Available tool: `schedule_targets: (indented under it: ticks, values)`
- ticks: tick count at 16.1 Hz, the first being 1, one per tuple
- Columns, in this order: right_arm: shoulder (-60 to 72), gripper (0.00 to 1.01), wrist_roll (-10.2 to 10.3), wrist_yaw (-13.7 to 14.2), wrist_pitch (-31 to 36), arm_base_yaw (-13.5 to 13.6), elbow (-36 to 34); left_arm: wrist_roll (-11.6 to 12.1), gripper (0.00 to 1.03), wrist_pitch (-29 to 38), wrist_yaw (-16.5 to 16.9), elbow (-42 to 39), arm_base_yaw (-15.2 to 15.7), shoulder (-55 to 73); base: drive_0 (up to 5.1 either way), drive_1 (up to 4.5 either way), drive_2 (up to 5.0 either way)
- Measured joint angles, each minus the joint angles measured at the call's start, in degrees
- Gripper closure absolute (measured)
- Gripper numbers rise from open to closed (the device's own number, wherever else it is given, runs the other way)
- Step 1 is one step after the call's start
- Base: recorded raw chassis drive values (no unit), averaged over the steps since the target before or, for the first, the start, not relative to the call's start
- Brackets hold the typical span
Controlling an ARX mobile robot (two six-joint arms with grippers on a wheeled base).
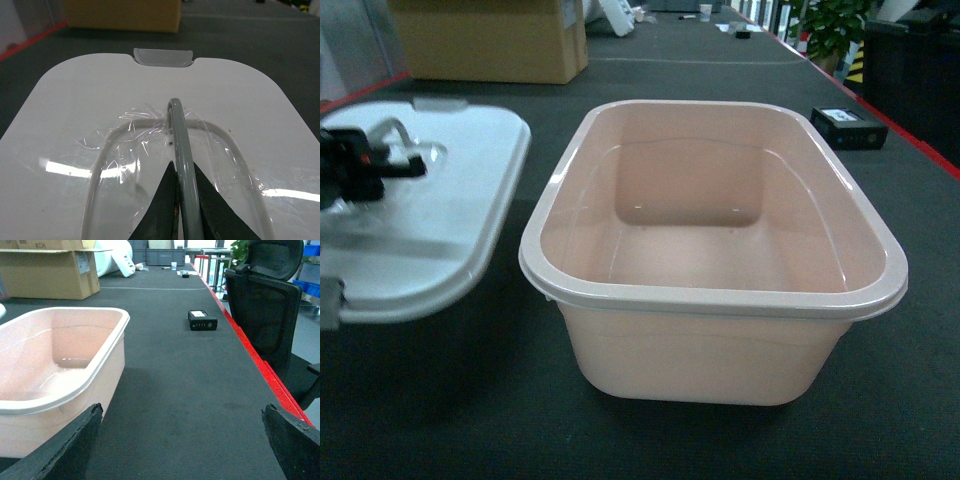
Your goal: Pick capacitor and pack into box
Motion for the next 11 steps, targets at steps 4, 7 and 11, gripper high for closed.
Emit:
schedule_targets:
  ticks: [4,7,11]
  values:
    - [0.00,0.03,0.00,0.00,0.02,0.00,0.00,-2.95,1.01,-5.03,-5.22,0.90,-3.96,-12.70,0.0,0.00,0.0]
    - [0.00,0.03,0.00,0.00,0.00,0.00,0.00,-4.59,1.01,-6.62,-9.16,1.33,-13.99,-17.00,0.0,0.00,0.0]
    - [0.00,0.03,0.00,0.00,0.02,0.00,0.00,-4.70,1.01,-7.85,-16.90,3.63,-26.64,-15.08,0.0,0.00,0.0]
